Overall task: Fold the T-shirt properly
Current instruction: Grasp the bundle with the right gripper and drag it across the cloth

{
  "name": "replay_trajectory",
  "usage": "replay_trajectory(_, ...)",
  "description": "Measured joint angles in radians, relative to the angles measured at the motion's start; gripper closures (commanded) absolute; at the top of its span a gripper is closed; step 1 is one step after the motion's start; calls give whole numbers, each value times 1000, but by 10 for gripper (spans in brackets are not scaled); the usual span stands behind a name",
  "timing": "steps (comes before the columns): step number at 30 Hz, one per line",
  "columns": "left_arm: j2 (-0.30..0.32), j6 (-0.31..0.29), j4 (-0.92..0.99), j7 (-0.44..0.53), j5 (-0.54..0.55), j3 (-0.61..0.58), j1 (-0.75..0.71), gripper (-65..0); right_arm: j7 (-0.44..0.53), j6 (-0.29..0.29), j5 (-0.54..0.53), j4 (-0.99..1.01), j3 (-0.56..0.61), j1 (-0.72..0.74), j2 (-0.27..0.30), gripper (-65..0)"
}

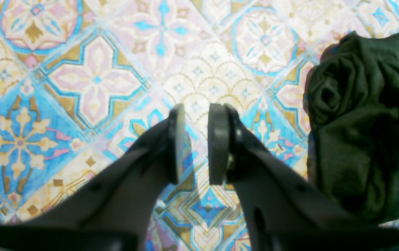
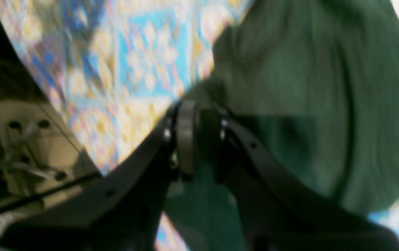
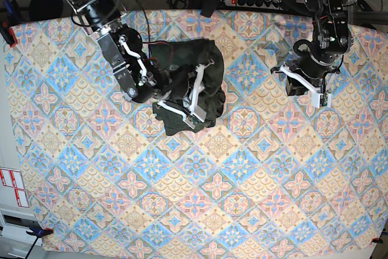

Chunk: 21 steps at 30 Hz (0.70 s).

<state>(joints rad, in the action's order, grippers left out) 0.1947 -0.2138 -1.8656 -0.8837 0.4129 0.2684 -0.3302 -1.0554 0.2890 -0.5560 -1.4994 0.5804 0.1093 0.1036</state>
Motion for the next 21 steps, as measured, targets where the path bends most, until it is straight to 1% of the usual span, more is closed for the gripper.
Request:
replay_trajectory(2,-1,-1,-10,-1,1,0,0,-110,16,3,-2,64,-4,4,-24,-78)
replay_trajectory(3,-2,-3,-13,2,2,0,0,-110,18,3,-2,101,-2,1,-27,-78)
replay_trajectory(6,-3,-2,-13,0,5,-3,0,-109,69,3,-3,226,4,5,-25,-78)
replay_trajectory(7,-3,-2,-13,0,3,-3,1,-109,100,18,-31,261,3,21,-20,-78)
replay_trajectory(8,-3,-3,-13,2,4,-4,3,-109,102,23,-30,296,3,44,-23,-78)
replay_trajectory(10,-7,-3,-13,1,4,-5,3,-109,147,13,-21,347,2,72,-29,-78)
replay_trajectory(15,-5,0,-13,2,3,-4,6,-109,246,37,-60,436,-1,72,-30,-78)
replay_trajectory(19,-9,-3,-13,-1,5,-5,9,-109,283,60,-87,495,-5,78,-29,-78)
replay_trajectory(21,-8,0,-13,1,3,-4,10,-109,294,74,-71,507,-6,80,-32,-78)
